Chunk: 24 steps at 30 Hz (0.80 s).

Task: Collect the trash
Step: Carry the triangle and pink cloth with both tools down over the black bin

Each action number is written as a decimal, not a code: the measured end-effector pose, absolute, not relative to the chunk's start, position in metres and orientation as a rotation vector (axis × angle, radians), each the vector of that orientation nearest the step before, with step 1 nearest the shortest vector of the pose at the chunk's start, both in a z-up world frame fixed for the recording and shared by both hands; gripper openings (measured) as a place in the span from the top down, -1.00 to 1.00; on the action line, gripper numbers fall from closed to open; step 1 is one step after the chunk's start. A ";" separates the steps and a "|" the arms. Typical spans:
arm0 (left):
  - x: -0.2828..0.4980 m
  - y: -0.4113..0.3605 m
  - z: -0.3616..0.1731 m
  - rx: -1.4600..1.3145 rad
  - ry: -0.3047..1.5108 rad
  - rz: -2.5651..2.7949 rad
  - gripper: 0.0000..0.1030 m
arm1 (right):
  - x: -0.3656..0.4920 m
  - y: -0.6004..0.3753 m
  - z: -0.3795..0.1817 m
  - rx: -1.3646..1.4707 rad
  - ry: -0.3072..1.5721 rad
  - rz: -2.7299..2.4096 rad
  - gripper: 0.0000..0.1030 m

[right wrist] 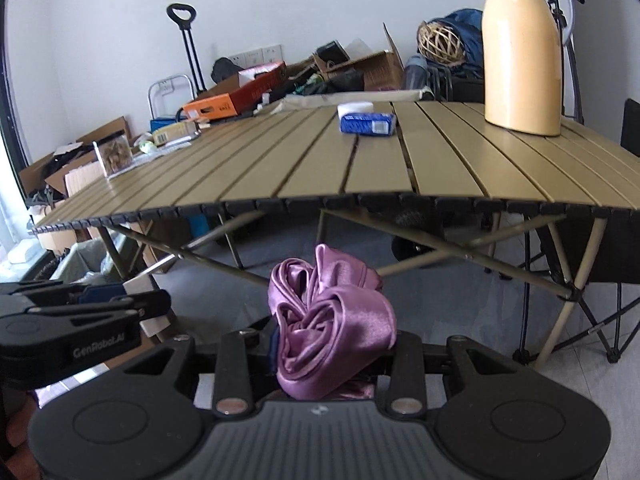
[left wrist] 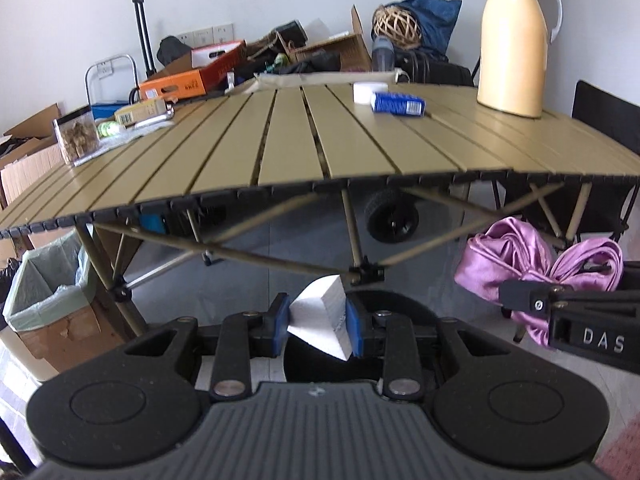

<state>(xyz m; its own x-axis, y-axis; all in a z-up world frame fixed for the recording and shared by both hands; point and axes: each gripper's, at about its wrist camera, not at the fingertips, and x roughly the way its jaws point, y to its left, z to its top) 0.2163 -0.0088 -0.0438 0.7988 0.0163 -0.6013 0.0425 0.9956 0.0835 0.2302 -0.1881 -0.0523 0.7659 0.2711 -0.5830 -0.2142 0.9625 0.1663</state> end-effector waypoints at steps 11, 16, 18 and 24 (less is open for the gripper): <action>0.224 0.001 -0.080 0.117 0.767 -0.005 0.41 | 0.236 -0.200 -0.076 0.085 0.715 0.221 0.32; 0.227 0.009 -0.096 0.124 0.816 0.005 0.41 | 0.242 -0.206 -0.090 0.088 0.748 0.195 0.32; 0.231 0.013 -0.104 0.128 0.842 0.016 0.41 | 0.243 -0.207 -0.094 0.091 0.754 0.186 0.32; 0.244 0.021 -0.123 0.122 0.920 0.048 0.41 | 0.253 -0.207 -0.105 0.087 0.776 0.175 0.32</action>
